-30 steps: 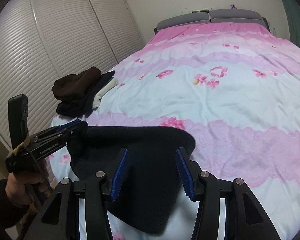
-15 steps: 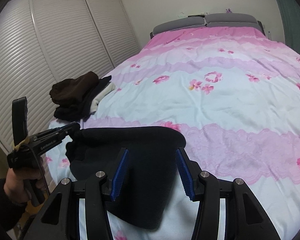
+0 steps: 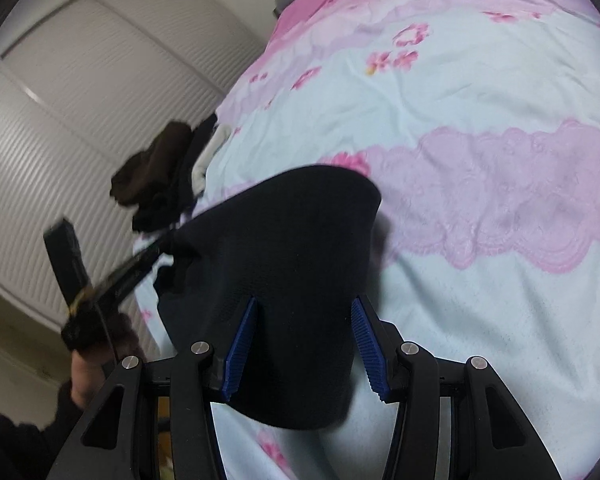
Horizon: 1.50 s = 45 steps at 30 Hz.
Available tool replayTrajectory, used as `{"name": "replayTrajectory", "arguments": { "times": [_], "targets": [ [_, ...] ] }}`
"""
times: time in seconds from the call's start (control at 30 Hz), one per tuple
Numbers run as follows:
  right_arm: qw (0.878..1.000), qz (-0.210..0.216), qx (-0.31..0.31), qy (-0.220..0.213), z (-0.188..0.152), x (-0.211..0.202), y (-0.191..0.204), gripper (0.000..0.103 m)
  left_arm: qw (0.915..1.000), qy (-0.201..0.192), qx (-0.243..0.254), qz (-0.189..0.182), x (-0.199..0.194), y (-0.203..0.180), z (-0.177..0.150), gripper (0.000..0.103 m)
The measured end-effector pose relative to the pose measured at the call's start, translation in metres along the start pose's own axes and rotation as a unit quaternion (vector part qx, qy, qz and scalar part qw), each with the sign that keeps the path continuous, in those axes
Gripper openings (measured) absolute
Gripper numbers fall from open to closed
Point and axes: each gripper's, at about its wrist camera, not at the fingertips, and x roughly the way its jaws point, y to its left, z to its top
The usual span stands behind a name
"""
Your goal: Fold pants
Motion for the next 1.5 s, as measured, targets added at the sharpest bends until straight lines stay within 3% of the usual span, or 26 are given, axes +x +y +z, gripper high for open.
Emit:
{"name": "replayTrajectory", "arguments": {
  "times": [0.1, 0.2, 0.37, 0.43, 0.53, 0.63, 0.73, 0.87, 1.03, 1.13, 1.27, 1.3, 1.33, 1.5],
  "targets": [
    [0.999, -0.018, 0.001, 0.031, -0.003, 0.013, -0.004, 0.033, 1.0, 0.005, 0.002, 0.0, 0.006, -0.001, -0.001, 0.01],
    [0.998, -0.054, 0.0, 0.037, -0.01, 0.02, -0.009, 0.031, 0.9999, 0.007, 0.01, -0.003, 0.01, -0.007, -0.004, 0.01],
    [0.995, -0.089, -0.042, 0.002, -0.013, 0.0, 0.013, 0.042, 0.9994, -0.004, 0.035, 0.008, -0.002, -0.017, 0.001, 0.01],
    [0.992, -0.115, -0.057, -0.015, -0.016, -0.015, 0.021, 0.057, 0.9991, -0.01, 0.04, 0.004, -0.014, -0.019, 0.004, 0.011],
    [0.981, -0.159, -0.087, -0.062, -0.031, -0.041, 0.032, 0.065, 0.9983, -0.029, 0.051, -0.002, -0.036, -0.025, 0.003, 0.011],
    [0.969, -0.2, -0.121, -0.077, -0.055, -0.051, 0.046, 0.065, 0.9972, -0.05, 0.056, -0.006, -0.058, -0.031, -0.002, 0.017],
    [0.963, -0.22, -0.141, -0.065, -0.079, -0.044, 0.054, 0.065, 0.9974, -0.054, 0.044, -0.019, -0.069, -0.033, -0.01, 0.033],
    [0.964, -0.225, -0.125, -0.066, -0.089, -0.026, 0.053, 0.065, 0.9978, -0.047, 0.027, -0.039, -0.069, -0.037, -0.02, 0.046],
    [0.966, -0.223, -0.106, -0.078, -0.081, -0.006, 0.049, 0.065, 0.9968, -0.043, 0.005, -0.067, -0.059, -0.038, -0.024, 0.05],
    [0.969, -0.222, -0.081, -0.076, -0.071, 0.004, 0.041, 0.064, 0.9975, -0.033, -0.003, -0.062, -0.044, -0.034, -0.026, 0.05],
    [0.977, -0.188, -0.039, -0.089, -0.07, 0.002, 0.028, 0.048, 0.9982, -0.01, -0.011, -0.059, -0.024, -0.028, -0.03, 0.05],
    [0.98, -0.174, -0.028, -0.091, -0.07, 0.001, 0.023, 0.035, 0.9983, -0.01, -0.008, -0.057, -0.023, -0.028, -0.031, 0.05],
    [0.983, -0.157, -0.016, -0.092, -0.071, -0.001, 0.019, 0.029, 0.9984, -0.011, -0.002, -0.055, -0.022, -0.03, -0.032, 0.05],
    [0.984, -0.149, 0.018, -0.096, -0.077, -0.005, 0.009, 0.02, 0.9988, -0.012, 0.02, -0.043, -0.017, -0.036, -0.035, 0.053]
  ]
}}
